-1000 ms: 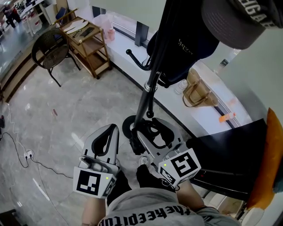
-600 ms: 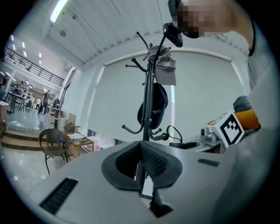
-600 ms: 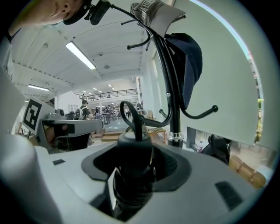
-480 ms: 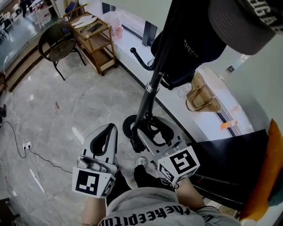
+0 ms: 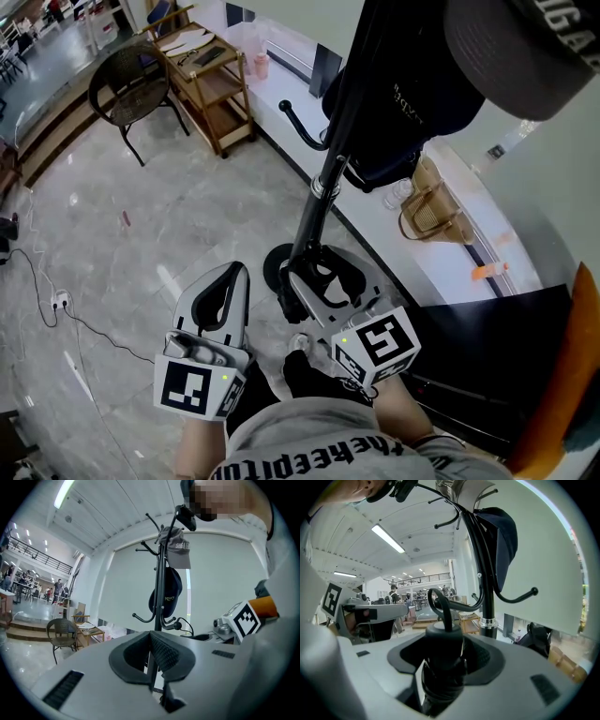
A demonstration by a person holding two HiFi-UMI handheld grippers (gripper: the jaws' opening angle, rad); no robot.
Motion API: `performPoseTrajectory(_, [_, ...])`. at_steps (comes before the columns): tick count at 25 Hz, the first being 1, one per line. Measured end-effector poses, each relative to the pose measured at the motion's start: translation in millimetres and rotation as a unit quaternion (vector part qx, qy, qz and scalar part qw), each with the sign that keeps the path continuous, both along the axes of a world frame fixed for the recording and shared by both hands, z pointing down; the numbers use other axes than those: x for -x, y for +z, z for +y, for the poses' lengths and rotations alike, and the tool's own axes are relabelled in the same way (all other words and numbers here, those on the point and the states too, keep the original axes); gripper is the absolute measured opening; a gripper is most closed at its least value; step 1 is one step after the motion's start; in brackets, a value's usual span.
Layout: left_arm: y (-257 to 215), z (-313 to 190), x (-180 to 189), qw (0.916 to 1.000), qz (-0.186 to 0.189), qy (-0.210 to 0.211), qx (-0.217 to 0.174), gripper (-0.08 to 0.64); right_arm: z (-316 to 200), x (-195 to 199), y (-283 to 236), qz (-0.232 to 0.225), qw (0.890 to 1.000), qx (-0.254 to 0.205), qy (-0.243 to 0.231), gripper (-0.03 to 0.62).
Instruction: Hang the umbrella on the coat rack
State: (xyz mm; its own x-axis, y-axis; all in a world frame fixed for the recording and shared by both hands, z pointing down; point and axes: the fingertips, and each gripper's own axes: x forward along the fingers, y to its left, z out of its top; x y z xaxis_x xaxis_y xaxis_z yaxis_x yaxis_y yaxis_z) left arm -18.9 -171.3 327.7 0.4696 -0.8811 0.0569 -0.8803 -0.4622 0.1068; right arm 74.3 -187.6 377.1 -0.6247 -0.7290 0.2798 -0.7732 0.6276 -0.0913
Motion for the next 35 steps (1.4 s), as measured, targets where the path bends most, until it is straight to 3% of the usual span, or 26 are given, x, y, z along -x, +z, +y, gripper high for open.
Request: performPoseTrajectory(35, [5, -22, 5, 0.999, -0.011, -0.043, 0.008, 0.015, -43, -6, 10, -0.004, 1.0, 0.018, -0.013, 0.239])
